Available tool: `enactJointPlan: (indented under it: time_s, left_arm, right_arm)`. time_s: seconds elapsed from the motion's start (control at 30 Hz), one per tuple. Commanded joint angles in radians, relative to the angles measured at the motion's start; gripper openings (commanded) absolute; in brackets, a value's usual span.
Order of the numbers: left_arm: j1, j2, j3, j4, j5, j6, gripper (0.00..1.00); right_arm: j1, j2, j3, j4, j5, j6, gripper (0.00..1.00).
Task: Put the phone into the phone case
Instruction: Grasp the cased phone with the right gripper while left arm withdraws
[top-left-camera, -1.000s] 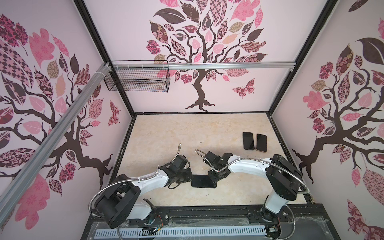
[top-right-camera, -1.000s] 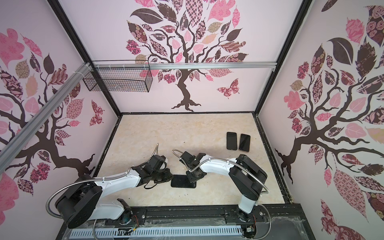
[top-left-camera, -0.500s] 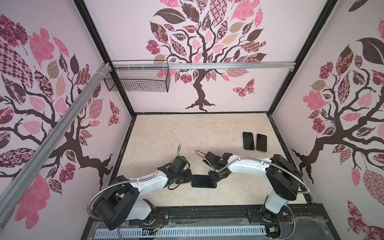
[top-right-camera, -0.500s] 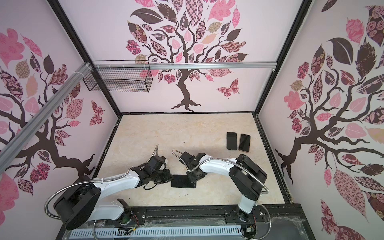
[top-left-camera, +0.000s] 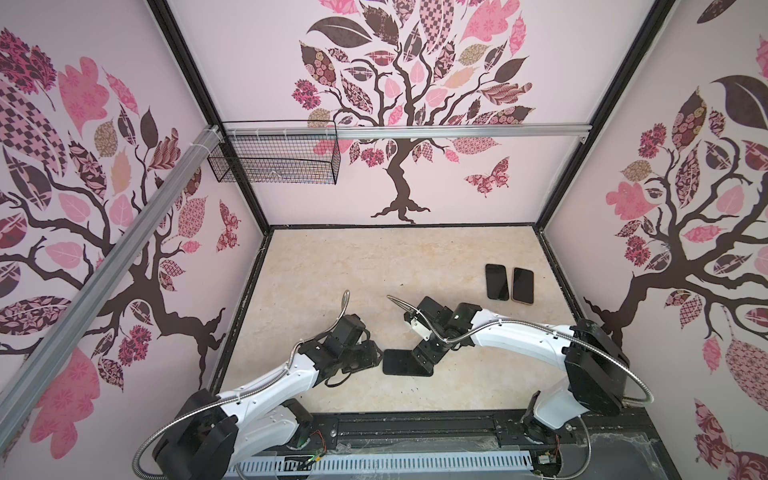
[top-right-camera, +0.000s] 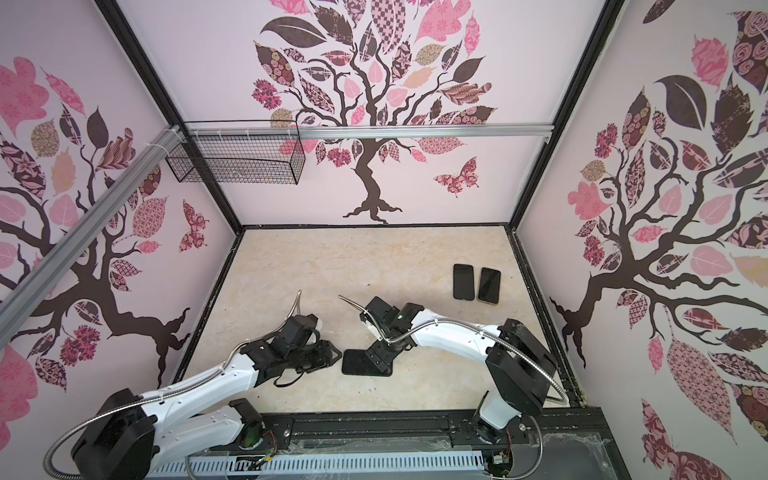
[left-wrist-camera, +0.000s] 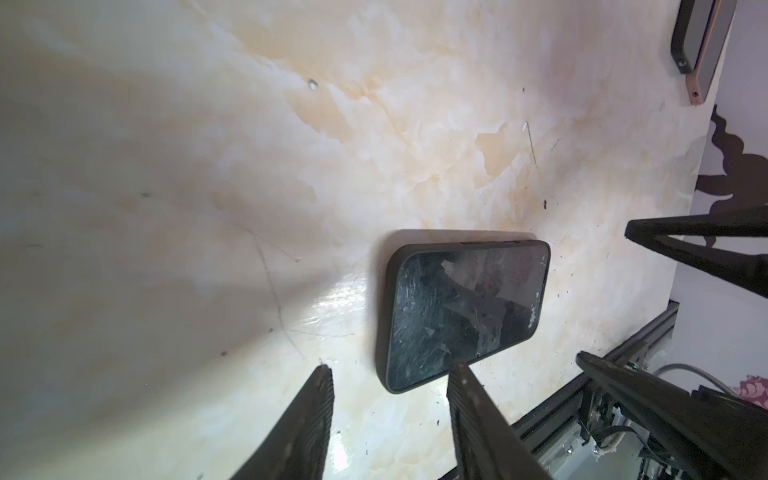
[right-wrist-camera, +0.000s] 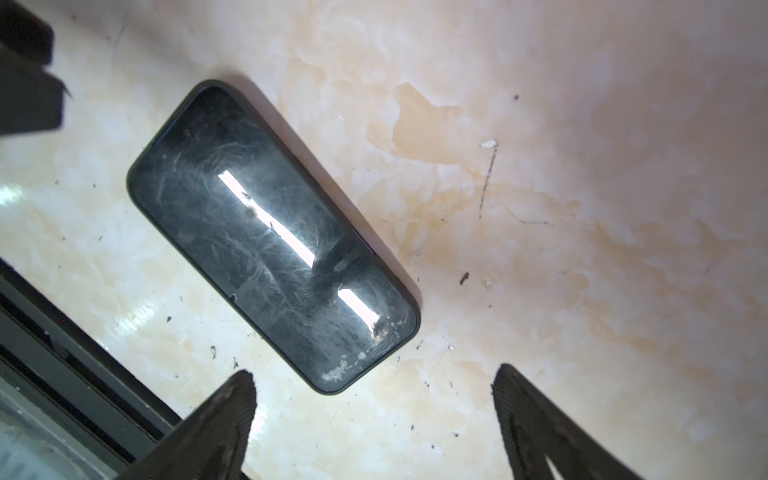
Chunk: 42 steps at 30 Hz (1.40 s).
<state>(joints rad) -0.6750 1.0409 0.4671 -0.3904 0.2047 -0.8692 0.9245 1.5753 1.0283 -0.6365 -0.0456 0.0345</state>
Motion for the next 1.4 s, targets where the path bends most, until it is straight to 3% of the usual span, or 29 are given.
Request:
enactJointPlan:
  time_s: [0.0,0.3,0.4,1.03,1.37]
  left_arm:
    - [0.028,-0.101,-0.029,-0.137,-0.091,-0.044,0.57]
    - [0.075,-0.448,-0.034,-0.374,-0.245,-0.125,0.8]
    - [0.075,-0.513,-0.029,-0.44,-0.29,-0.15,0.94]
    - [0.077,-0.555,0.005,-0.505,-0.355,-0.166,0.97]
    - [0.077,-0.575,-0.004,-0.502,-0.349,-0.171,0.97]
  right_arm:
    - [0.004,-0.03,-0.014,0.05,-0.049,-0.148,1.0]
    - [0.007,-0.008,0.005,0.128,-0.233,-0.329,1.0]
    - [0.016,-0.004,-0.013,0.173,-0.211,-0.378,1.0]
    - [0.059,0.195,0.069,0.132,-0.143,-0.444,1.0]
    - [0.101,0.279,0.072,0.112,-0.03,-0.446,1.0]
